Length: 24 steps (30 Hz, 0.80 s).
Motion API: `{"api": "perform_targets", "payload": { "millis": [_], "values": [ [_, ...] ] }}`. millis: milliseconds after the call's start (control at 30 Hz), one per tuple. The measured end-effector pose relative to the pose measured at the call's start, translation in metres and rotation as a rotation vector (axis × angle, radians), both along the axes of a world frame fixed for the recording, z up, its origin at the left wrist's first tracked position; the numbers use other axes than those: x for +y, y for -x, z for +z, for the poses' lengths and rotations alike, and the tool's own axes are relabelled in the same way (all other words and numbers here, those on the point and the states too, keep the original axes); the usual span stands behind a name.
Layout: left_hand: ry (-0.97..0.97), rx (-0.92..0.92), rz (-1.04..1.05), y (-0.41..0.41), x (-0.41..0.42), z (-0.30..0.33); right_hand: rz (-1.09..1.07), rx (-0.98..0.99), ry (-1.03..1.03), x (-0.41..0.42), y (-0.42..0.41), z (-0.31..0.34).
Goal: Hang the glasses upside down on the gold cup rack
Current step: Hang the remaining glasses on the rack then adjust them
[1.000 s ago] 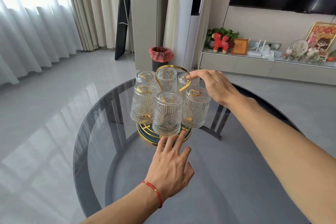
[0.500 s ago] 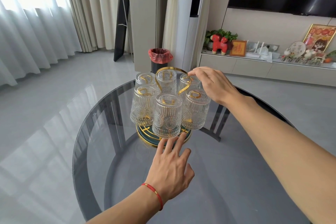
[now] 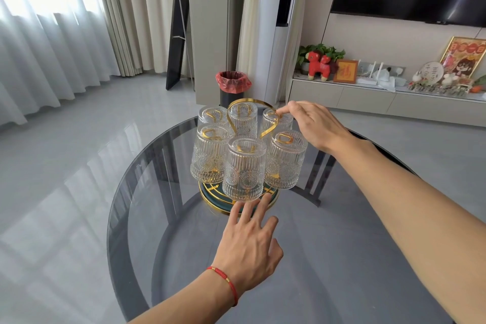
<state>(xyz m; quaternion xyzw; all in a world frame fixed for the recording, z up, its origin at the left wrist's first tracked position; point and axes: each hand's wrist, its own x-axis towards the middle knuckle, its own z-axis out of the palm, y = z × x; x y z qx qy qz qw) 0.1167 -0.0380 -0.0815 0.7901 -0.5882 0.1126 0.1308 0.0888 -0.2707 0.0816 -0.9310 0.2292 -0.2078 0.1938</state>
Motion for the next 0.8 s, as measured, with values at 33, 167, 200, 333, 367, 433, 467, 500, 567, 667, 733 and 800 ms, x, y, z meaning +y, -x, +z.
{"api": "perform_targets", "payload": {
  "millis": [33, 167, 200, 333, 367, 433, 467, 500, 567, 667, 733, 800],
  "values": [
    [-0.002, 0.000, -0.001, 0.000, 0.000, 0.000, -0.001, 0.002, -0.003, 0.000, 0.000, 0.000],
    [0.002, -0.002, -0.003, 0.000, 0.000, 0.000, 0.003, 0.017, -0.001, 0.000, 0.000, 0.002],
    [0.004, -0.002, -0.003, -0.001, 0.000, 0.000, 0.003, 0.020, 0.000, -0.001, 0.000, 0.002],
    [0.017, 0.006, -0.009, -0.001, -0.001, -0.001, -0.014, 0.006, 0.008, -0.001, -0.005, 0.007],
    [0.019, 0.007, -0.010, -0.001, -0.001, -0.001, -0.016, 0.006, 0.018, -0.001, -0.006, 0.008],
    [0.020, 0.008, -0.011, -0.001, -0.001, -0.002, -0.017, 0.011, 0.035, -0.001, -0.009, 0.010],
    [0.019, 0.008, -0.010, -0.001, -0.001, -0.001, -0.017, 0.011, 0.039, -0.001, -0.010, 0.010],
    [0.017, 0.008, -0.008, -0.001, -0.001, -0.001, -0.018, 0.008, 0.041, -0.001, -0.011, 0.011],
    [0.015, 0.006, -0.008, 0.000, -0.001, 0.000, -0.022, -0.008, 0.045, -0.001, -0.013, 0.012],
    [0.010, 0.003, -0.009, 0.000, 0.000, 0.001, -0.006, -0.061, 0.013, 0.005, -0.022, 0.018],
    [0.011, -0.010, -0.004, 0.000, 0.000, 0.001, 0.041, -0.108, -0.061, 0.015, -0.031, 0.026],
    [0.009, -0.016, -0.002, 0.000, 0.000, 0.001, 0.119, -0.116, -0.169, 0.026, -0.042, 0.034]
  ]
}}
